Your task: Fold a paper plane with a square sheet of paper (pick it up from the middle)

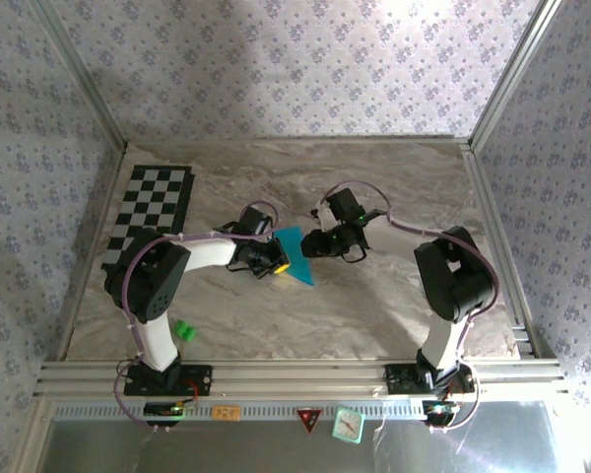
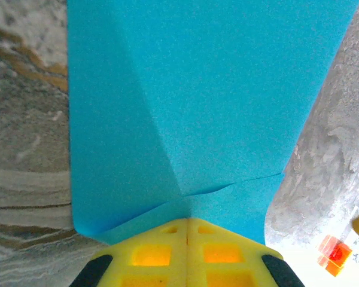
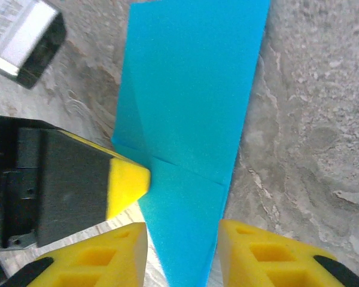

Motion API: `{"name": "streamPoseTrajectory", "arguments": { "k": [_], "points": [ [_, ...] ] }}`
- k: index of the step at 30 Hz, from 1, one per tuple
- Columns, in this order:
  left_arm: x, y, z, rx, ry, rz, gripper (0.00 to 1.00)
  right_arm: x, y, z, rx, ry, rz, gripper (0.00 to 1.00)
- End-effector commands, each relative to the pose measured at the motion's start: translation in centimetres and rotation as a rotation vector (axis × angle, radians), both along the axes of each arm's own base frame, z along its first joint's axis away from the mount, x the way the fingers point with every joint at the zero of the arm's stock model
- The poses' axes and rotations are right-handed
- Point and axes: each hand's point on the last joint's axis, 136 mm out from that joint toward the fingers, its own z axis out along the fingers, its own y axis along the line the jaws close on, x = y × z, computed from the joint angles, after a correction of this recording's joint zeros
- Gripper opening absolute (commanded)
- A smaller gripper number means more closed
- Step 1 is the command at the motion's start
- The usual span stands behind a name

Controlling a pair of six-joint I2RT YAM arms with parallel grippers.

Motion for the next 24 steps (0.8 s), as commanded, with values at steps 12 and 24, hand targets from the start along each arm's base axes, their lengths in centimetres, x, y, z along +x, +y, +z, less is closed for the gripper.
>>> {"name": "streamPoseTrajectory", "arguments": {
  "k": [12,24],
  "points": [
    [-1.2,1.3,-2.3,0.091,0.055,-0.013,0.08,-4.1,2.9,-2.2,-0.033,0.073,0.189,0.15],
    [-1.1,1.1,-2.0,0.083,0.046,-0.027,0.06,-3.7,3.9,-3.3,-0.025,0.104,0.209,0.1]
  ]
}}
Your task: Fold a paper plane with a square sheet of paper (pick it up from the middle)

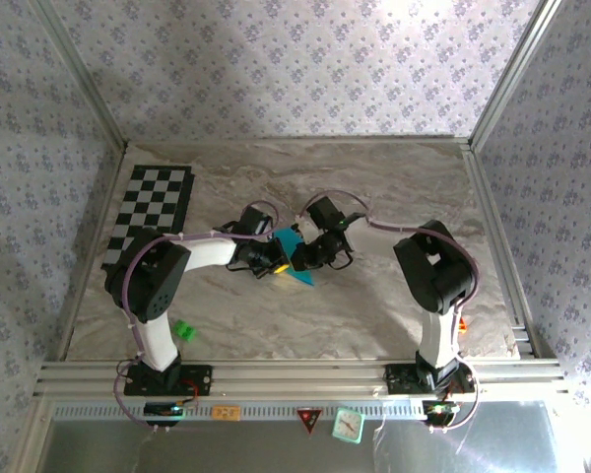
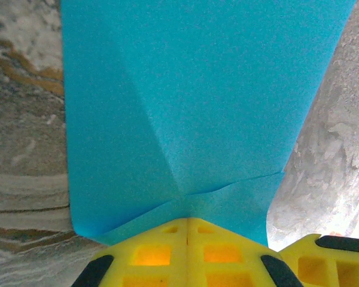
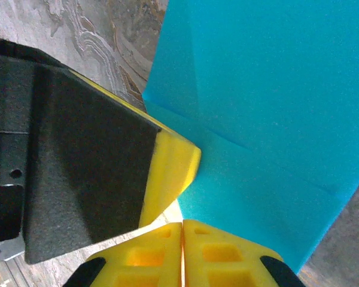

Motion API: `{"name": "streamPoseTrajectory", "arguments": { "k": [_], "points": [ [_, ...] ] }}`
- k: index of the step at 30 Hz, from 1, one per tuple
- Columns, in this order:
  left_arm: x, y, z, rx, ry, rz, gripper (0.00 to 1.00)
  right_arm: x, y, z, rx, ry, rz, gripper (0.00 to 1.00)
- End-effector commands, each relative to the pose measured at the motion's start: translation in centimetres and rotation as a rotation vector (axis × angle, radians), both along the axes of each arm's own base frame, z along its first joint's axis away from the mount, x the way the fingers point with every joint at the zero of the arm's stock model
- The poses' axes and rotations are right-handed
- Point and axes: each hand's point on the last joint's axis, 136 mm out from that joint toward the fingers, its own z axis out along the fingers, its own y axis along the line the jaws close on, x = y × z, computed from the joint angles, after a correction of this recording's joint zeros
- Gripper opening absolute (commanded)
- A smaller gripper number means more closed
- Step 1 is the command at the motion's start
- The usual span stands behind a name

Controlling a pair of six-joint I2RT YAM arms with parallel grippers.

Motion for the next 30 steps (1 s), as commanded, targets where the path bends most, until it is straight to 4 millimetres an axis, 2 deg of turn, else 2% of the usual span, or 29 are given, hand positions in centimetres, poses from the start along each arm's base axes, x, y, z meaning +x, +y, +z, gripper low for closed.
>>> {"name": "streamPoseTrajectory", "arguments": {
  "k": [1,15,30],
  "points": [
    [-1.0,1.1,-2.1,0.08,0.056,-0.003,0.06,-0.6,0.2,-0.7,-0.007,0.034,0.029,0.1],
    [-1.0,1.1,-2.3,0.085,0.061,-0.002,0.06,-2.2,-0.7,-2.3,-0.043,0.088,0.056,0.09],
    [-1.4,2.1,-3.3,0.125,0.087,0.016,0.05,-4.1,-2.5,-3.3,-0.099,0.132,0.075,0.09]
  ]
}}
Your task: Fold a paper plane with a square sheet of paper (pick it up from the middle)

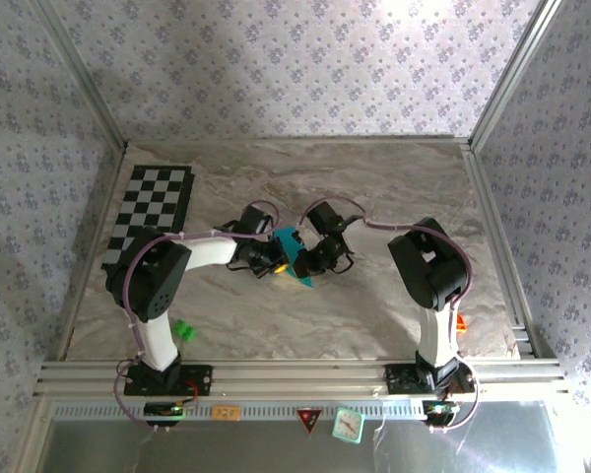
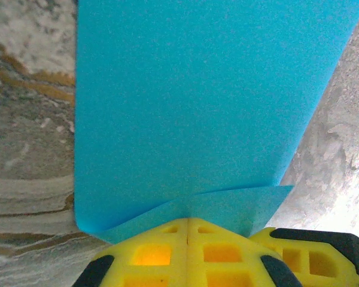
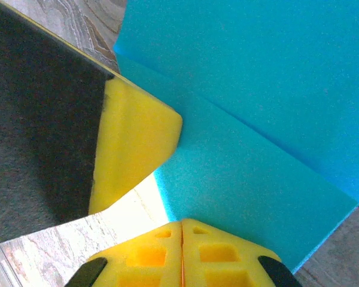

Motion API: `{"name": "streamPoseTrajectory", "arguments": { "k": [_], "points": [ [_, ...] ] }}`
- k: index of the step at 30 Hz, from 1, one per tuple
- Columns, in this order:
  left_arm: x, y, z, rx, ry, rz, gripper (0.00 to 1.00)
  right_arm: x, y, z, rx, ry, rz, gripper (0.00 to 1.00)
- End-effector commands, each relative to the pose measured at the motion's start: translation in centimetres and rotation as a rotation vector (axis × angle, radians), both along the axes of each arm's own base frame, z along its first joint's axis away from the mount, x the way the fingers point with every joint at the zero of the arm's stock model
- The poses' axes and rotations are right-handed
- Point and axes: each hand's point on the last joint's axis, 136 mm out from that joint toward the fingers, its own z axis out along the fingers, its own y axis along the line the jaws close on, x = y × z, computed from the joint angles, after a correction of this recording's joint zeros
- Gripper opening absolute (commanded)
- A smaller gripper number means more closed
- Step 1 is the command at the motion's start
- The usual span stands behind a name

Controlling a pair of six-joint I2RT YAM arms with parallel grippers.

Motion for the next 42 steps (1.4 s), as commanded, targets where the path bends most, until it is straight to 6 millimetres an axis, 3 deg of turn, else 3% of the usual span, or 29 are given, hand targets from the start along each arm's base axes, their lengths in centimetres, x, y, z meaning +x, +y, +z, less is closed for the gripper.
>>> {"name": "streamPoseTrajectory", "arguments": {
  "k": [1,19,29,38,42],
  "points": [
    [-1.4,2.1,-3.2,0.122,0.078,0.015,0.05,-2.8,-1.9,-1.3,-0.068,0.088,0.021,0.09],
    [-1.3,2.2,-3.1,0.12,0.077,0.01,0.05,-5.3,-5.9,-1.9,-0.138,0.1,-0.051,0.09],
    [-1.1,2.0,-2.7,0.112,0.069,0.001,0.05,-2.5,-3.9,1.4,-0.026,-0.041,-0.089,0.09],
    [-0.9,1.5,-2.3,0.1,0.061,-0.012,0.05,-2.8,-2.9,-0.2,-0.053,0.003,-0.072,0.09],
    [-0.7,1.2,-1.9,0.086,0.048,-0.021,0.05,-2.4,-2.6,0.2,-0.045,-0.008,-0.076,0.09]
  ]
}}
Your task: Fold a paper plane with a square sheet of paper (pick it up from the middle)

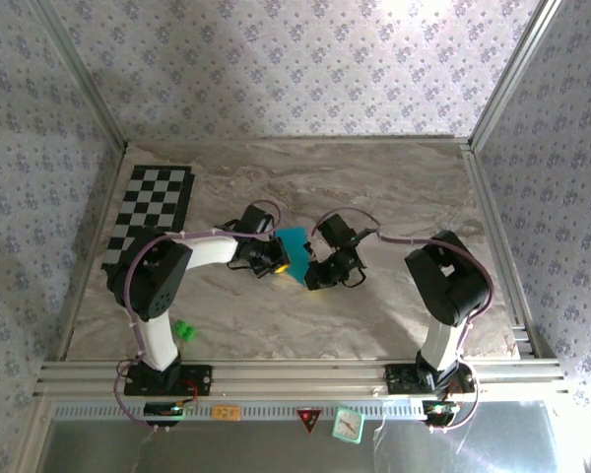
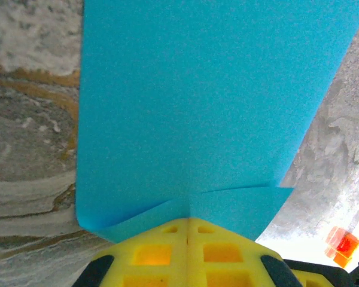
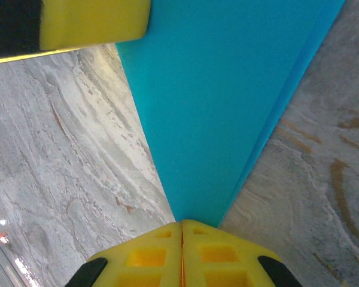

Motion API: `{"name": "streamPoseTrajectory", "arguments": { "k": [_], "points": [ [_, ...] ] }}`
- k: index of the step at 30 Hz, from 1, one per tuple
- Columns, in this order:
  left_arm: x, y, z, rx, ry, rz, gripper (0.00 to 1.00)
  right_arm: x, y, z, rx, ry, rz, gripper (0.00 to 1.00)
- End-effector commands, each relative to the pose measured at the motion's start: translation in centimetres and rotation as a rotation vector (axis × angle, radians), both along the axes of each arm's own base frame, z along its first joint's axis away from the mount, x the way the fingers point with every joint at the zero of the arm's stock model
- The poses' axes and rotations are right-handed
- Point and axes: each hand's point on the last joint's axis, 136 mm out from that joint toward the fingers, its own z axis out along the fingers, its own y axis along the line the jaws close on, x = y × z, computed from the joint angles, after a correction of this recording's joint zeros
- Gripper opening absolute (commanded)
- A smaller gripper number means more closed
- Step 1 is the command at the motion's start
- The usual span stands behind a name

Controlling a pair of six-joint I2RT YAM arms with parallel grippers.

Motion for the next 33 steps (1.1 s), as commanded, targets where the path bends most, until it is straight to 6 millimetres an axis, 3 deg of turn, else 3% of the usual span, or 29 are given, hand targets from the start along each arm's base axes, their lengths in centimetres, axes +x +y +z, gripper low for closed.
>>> {"name": "streamPoseTrajectory", "arguments": {
  "k": [1,5,9,17,26,28,33],
  "points": [
    [-0.5,1.4,-2.0,0.085,0.044,0.004,0.05,0.8,0.5,0.5,-0.002,-0.015,-0.019,0.09],
    [-0.4,1.3,-1.8,0.08,0.039,0.0,0.05,2.2,2.2,2.4,0.085,-0.053,-0.038,0.09],
    [-0.5,1.3,-1.8,0.079,0.039,0.0,0.05,3.5,2.7,2.8,0.11,-0.081,-0.073,0.09],
    [0.0,0.7,-0.9,0.045,0.009,-0.01,0.05,3.5,2.6,0.2,0.034,-0.036,-0.063,0.09],
    [1.7,-1.2,3.5,-0.031,-0.208,-0.128,0.09,2.7,0.3,-2.6,-0.093,0.003,-0.084,0.05],
    [1.4,-1.5,3.4,-0.025,-0.222,-0.151,0.09,2.6,0.2,-2.8,-0.098,0.011,-0.091,0.05],
    [0.8,-0.9,0.9,0.013,-0.174,-0.152,0.09,2.5,0.0,-3.3,-0.112,0.025,-0.103,0.04]
  ]
}}
